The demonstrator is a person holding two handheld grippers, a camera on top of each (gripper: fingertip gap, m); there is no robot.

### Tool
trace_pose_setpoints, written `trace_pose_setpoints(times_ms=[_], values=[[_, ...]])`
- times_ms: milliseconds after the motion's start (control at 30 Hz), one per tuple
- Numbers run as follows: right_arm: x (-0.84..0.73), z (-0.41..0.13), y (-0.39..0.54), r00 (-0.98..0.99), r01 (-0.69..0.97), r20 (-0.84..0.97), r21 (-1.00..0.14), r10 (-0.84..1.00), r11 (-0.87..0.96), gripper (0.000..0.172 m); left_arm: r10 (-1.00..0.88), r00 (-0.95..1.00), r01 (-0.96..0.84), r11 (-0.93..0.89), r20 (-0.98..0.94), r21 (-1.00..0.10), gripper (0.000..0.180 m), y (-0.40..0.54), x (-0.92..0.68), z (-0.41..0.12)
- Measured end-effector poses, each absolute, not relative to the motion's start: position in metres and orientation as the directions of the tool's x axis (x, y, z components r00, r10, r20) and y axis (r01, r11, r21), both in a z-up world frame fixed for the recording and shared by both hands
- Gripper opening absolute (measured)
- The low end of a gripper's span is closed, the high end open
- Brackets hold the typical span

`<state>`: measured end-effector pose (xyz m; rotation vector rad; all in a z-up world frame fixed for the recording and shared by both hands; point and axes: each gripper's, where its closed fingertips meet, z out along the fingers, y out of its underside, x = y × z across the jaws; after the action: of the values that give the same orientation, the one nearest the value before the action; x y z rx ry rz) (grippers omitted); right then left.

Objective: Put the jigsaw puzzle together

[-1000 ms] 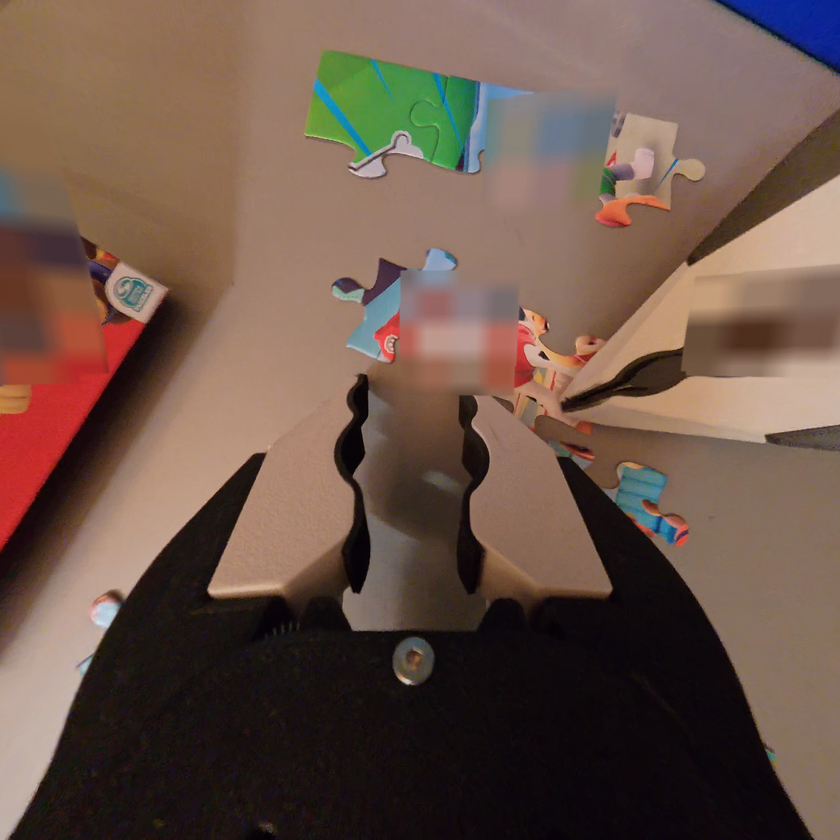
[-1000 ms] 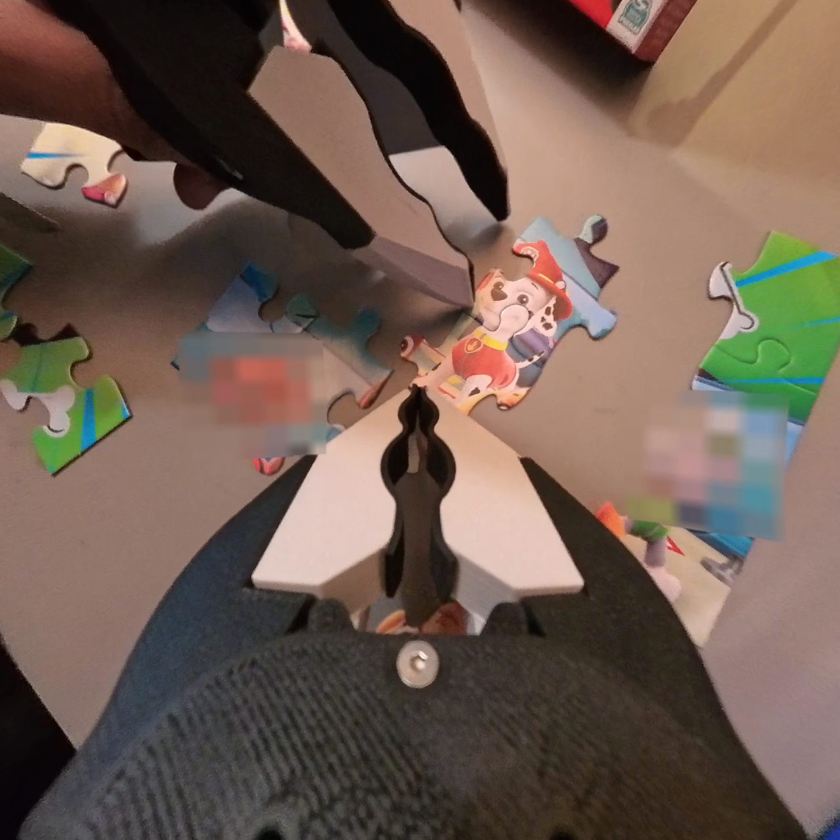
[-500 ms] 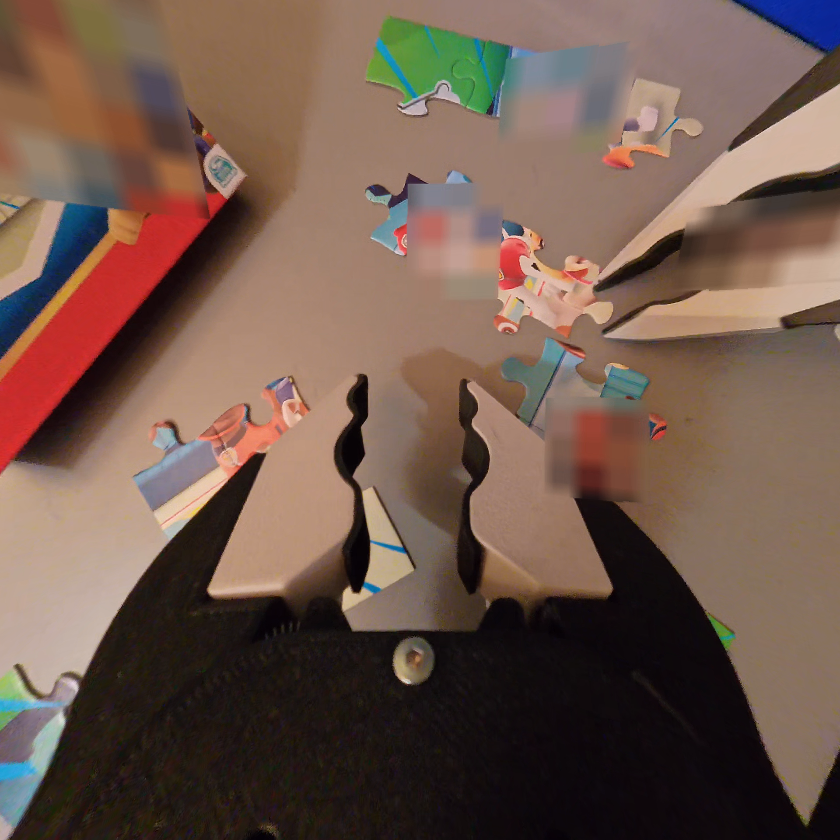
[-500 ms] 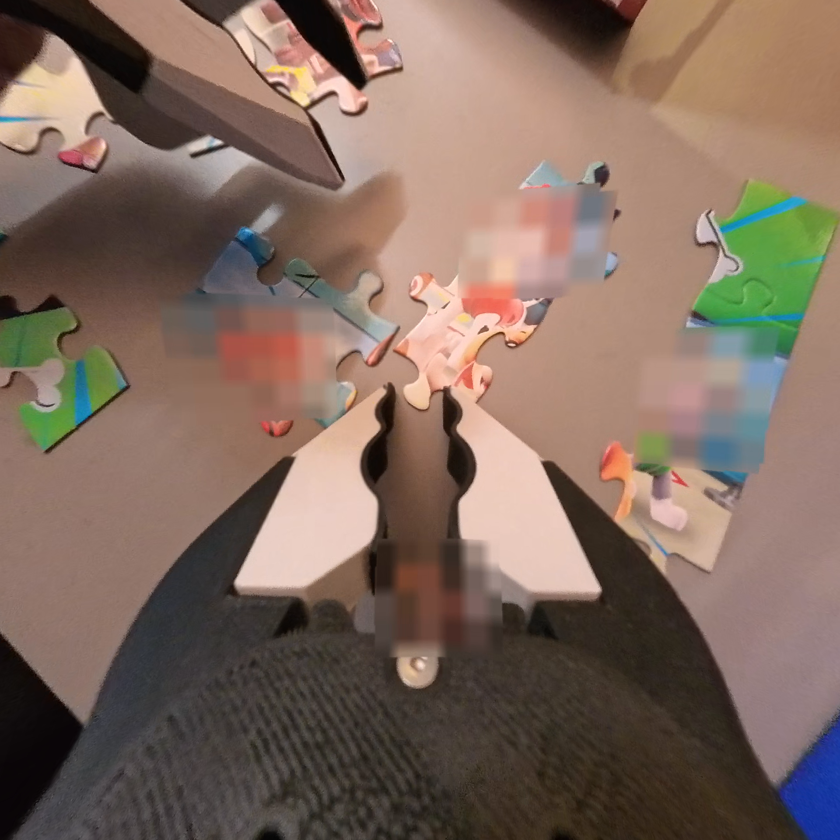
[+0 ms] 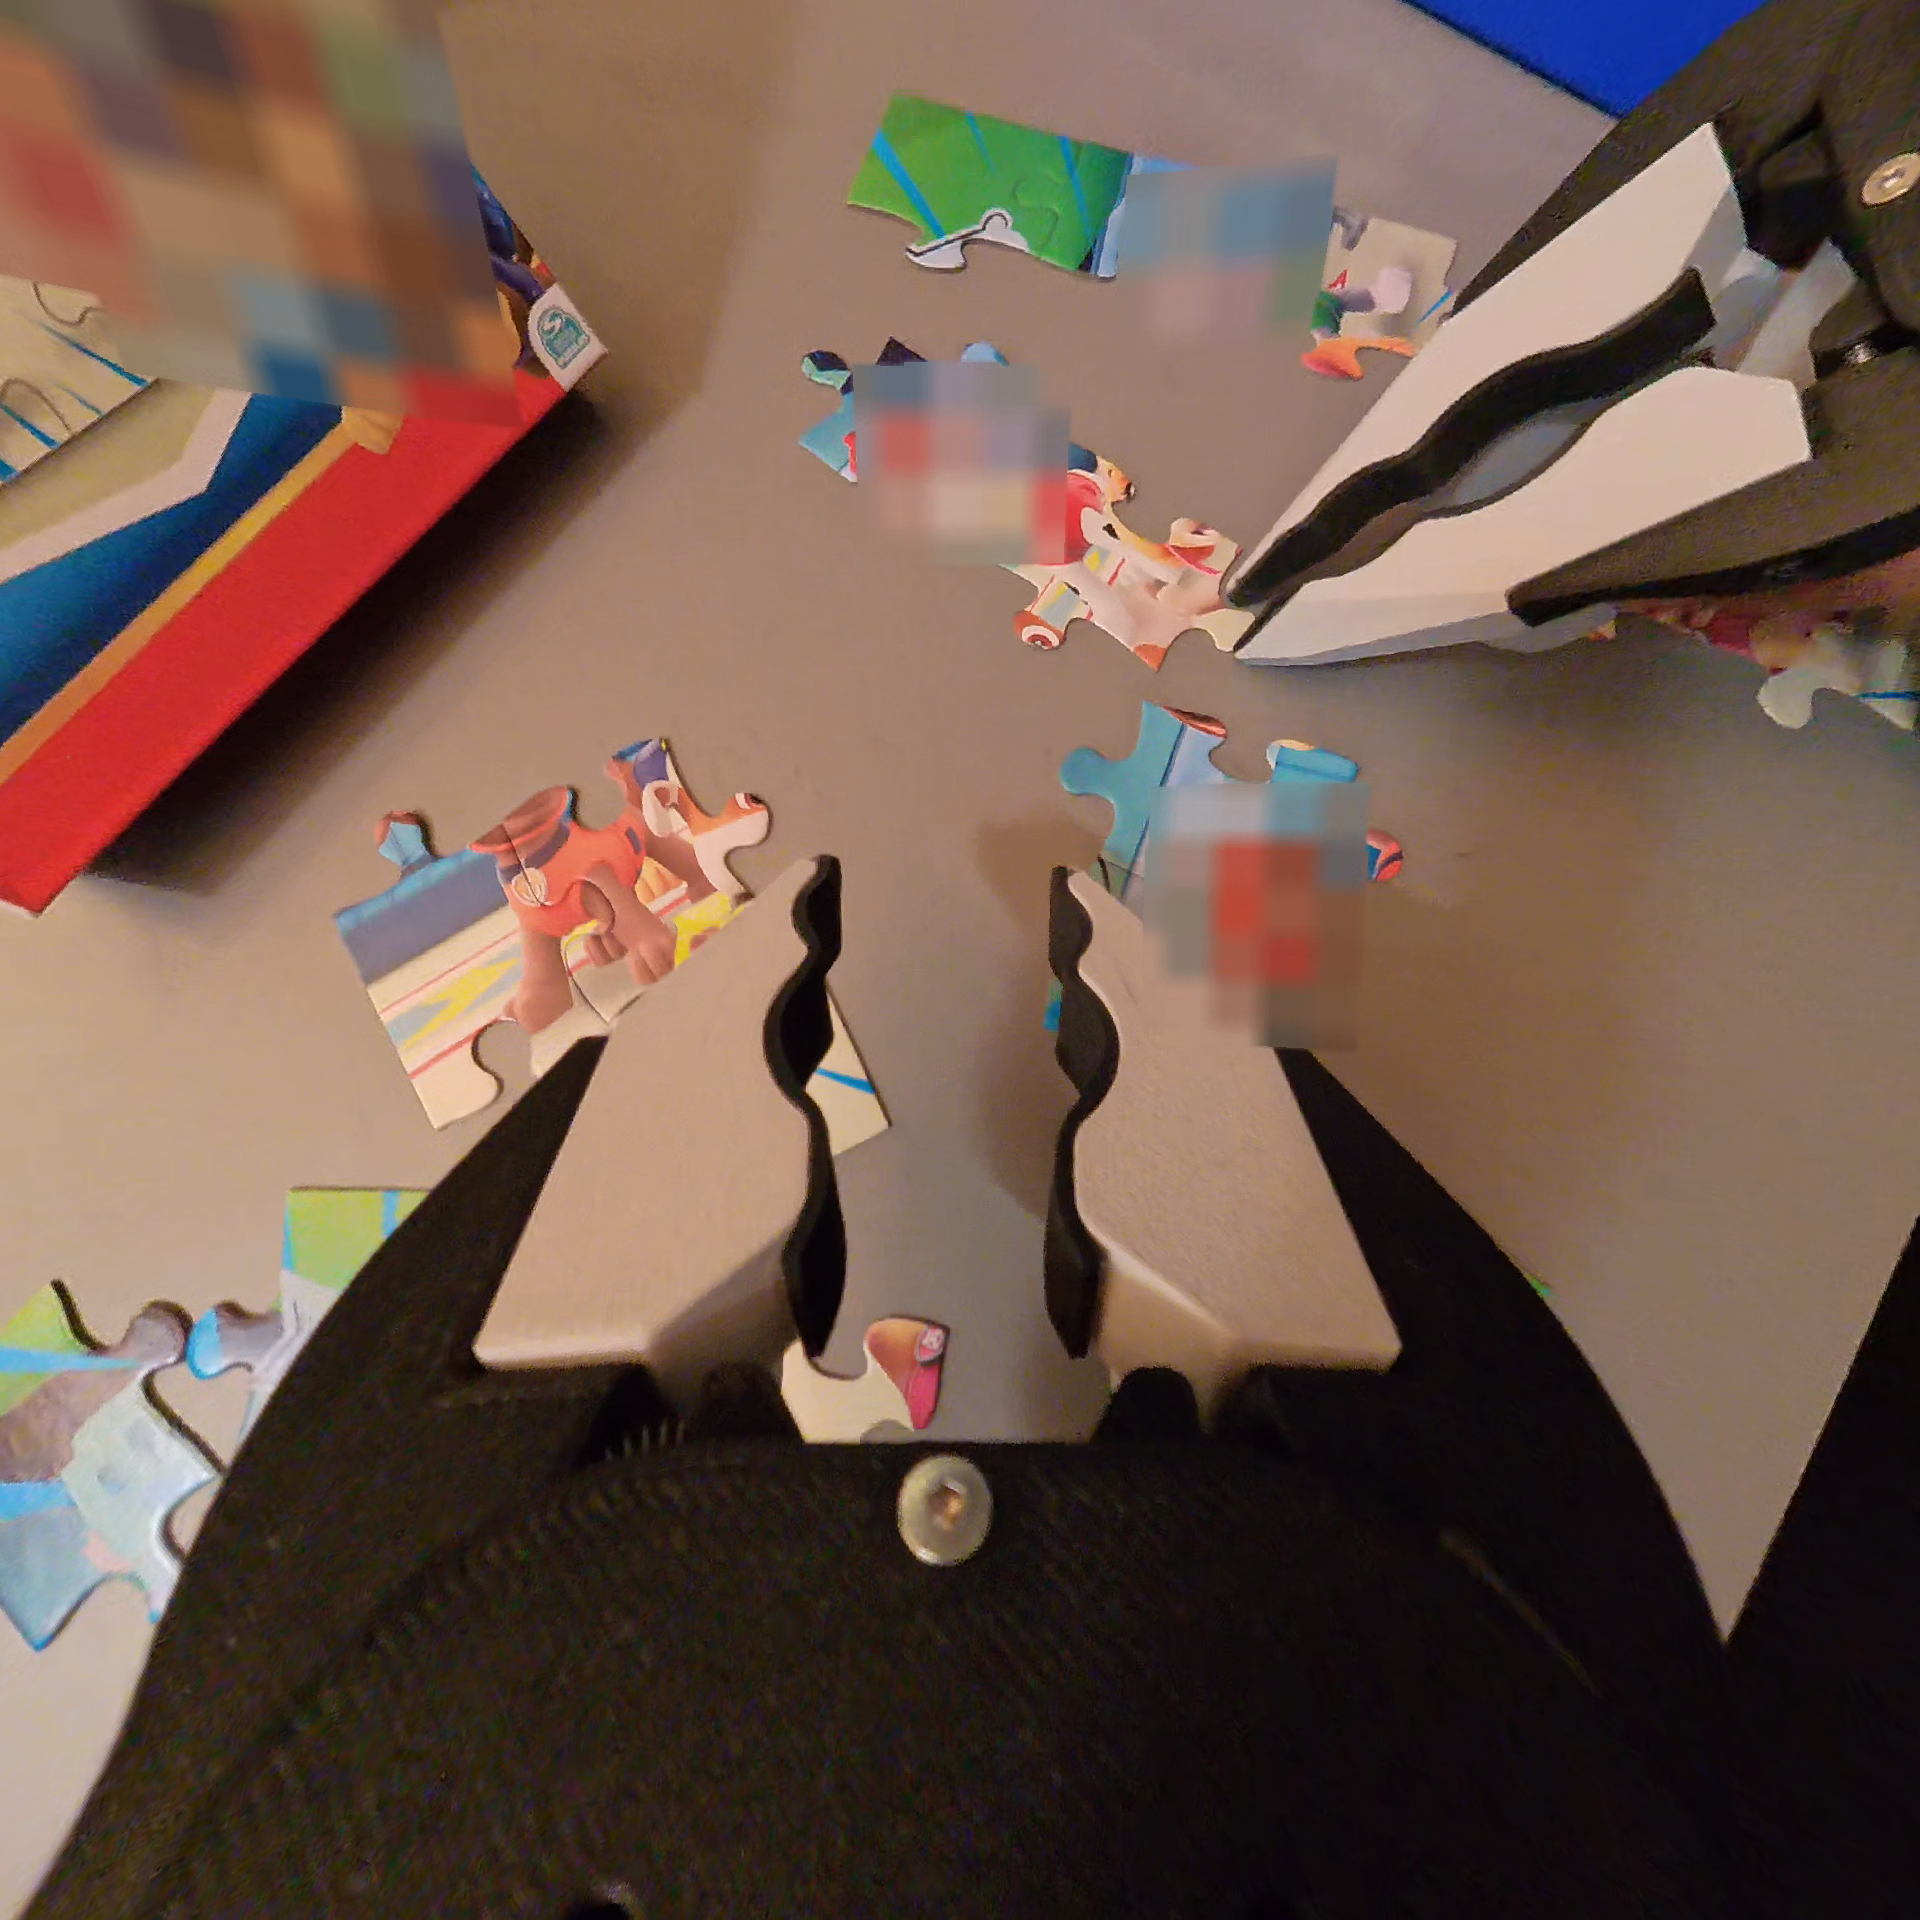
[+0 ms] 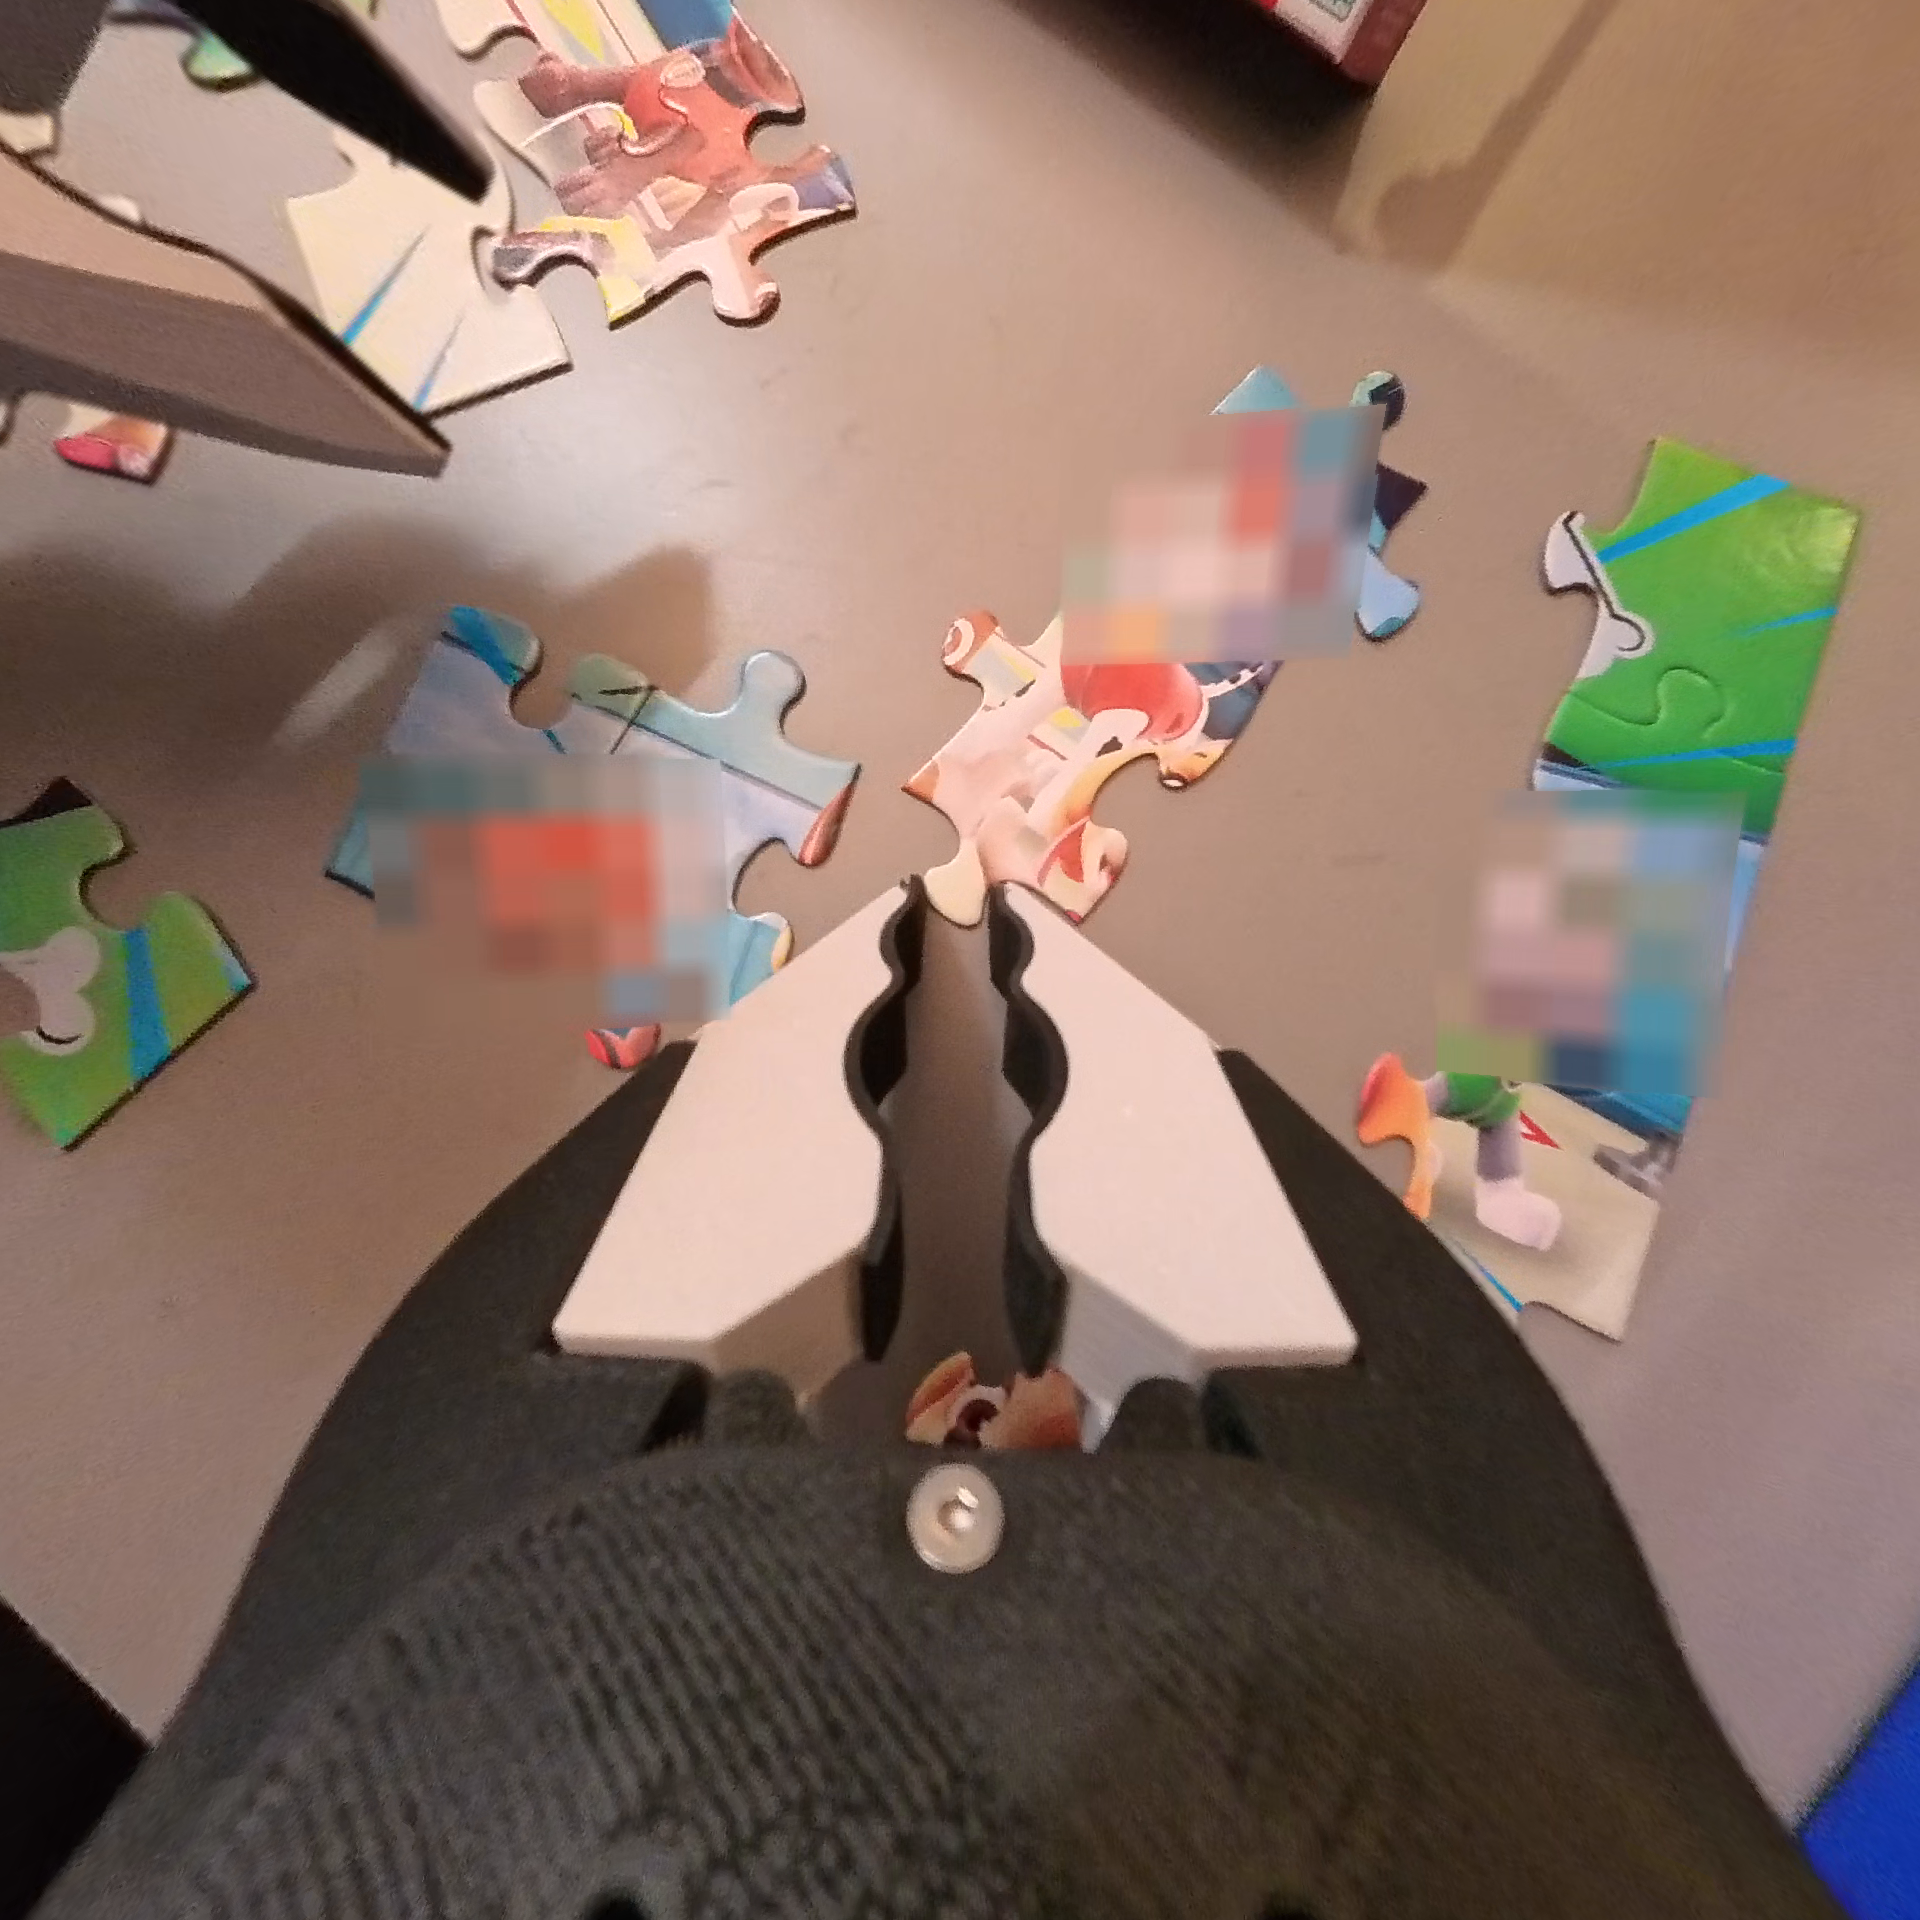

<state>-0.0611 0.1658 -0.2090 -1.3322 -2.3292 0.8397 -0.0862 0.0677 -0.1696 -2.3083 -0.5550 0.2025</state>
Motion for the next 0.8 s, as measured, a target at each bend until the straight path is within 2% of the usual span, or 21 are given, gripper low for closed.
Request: trace_pose_setpoints(times_ms=[167,300,467,600,800], values=[[-0.062,-0.205,0.168,-0.496,0.653,0.03,-0.646,0.868,0.396,0.012,0.462,0.886,0.353,-0.606,0.046,-0.712,0.039,0.061,-0.071,-0.169],[-0.058,-0.171,0.16,-0.517,0.535,0.026,-0.771,0.856,0.346,0.018,0.495,0.866,0.382,-0.57,0.068,-0.727,0.039,0.048,-0.059,-0.169],[-0.031,-0.15,0.16,-0.516,0.449,0.02,-0.846,0.857,0.289,0.021,0.488,0.846,0.466,-0.481,0.215,-0.742,0.038,0.018,-0.026,-0.169],[-0.013,-0.155,0.168,-0.496,0.436,0.03,-0.856,0.868,0.279,0.021,0.504,0.794,0.554,-0.371,0.339,-0.745,0.039,-0.004,-0.018,-0.164],[-0.025,-0.147,0.16,-0.486,0.423,-0.091,-0.895,0.869,0.143,0.021,0.475,0.812,0.54,-0.395,0.338,-0.743,0.042,0.02,-0.025,-0.169]])
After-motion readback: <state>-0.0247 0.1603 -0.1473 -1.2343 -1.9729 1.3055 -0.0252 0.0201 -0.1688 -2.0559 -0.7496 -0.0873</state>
